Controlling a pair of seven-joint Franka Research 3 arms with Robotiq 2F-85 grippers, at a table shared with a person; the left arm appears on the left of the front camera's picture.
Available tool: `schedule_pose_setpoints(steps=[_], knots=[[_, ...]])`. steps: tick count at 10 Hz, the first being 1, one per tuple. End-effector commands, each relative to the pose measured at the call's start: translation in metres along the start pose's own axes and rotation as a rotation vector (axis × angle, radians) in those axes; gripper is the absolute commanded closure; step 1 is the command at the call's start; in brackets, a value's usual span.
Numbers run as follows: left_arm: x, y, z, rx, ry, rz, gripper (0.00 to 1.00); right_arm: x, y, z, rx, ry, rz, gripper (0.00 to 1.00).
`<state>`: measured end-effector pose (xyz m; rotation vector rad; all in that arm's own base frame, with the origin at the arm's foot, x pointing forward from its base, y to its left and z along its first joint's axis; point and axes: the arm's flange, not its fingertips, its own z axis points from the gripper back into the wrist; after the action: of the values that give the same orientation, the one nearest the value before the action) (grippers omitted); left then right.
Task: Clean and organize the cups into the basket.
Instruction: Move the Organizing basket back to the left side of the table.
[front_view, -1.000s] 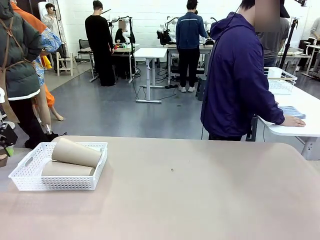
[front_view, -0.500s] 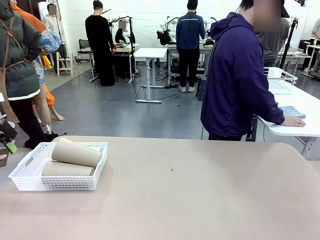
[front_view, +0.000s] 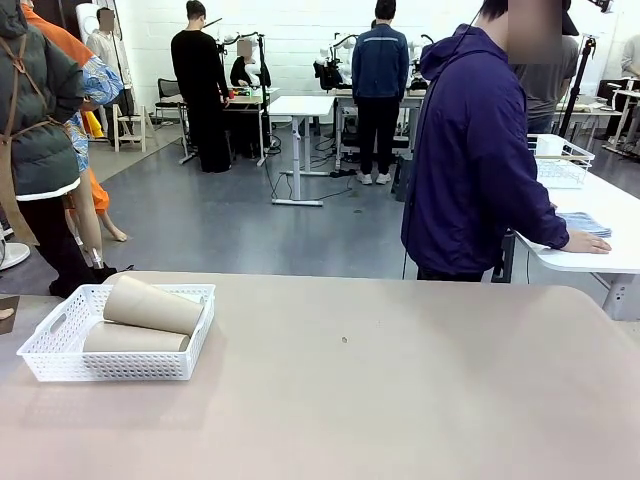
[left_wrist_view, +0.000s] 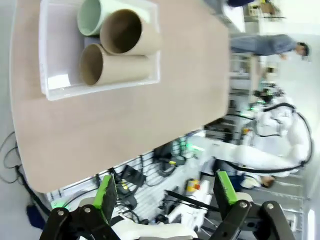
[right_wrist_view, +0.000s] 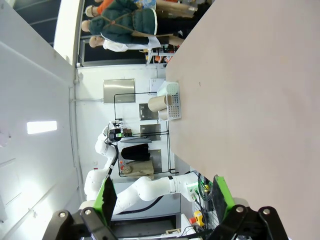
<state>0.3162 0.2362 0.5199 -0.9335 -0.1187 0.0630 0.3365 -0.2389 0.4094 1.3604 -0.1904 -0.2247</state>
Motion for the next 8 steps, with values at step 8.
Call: schedule_pose_setpoints(steps=[8], knots=[[0.021,0.086,0.057,-0.254,-0.092,0.017,0.00,-0.002,0.002,-0.003,0.001,0.003,0.005,0.00]])
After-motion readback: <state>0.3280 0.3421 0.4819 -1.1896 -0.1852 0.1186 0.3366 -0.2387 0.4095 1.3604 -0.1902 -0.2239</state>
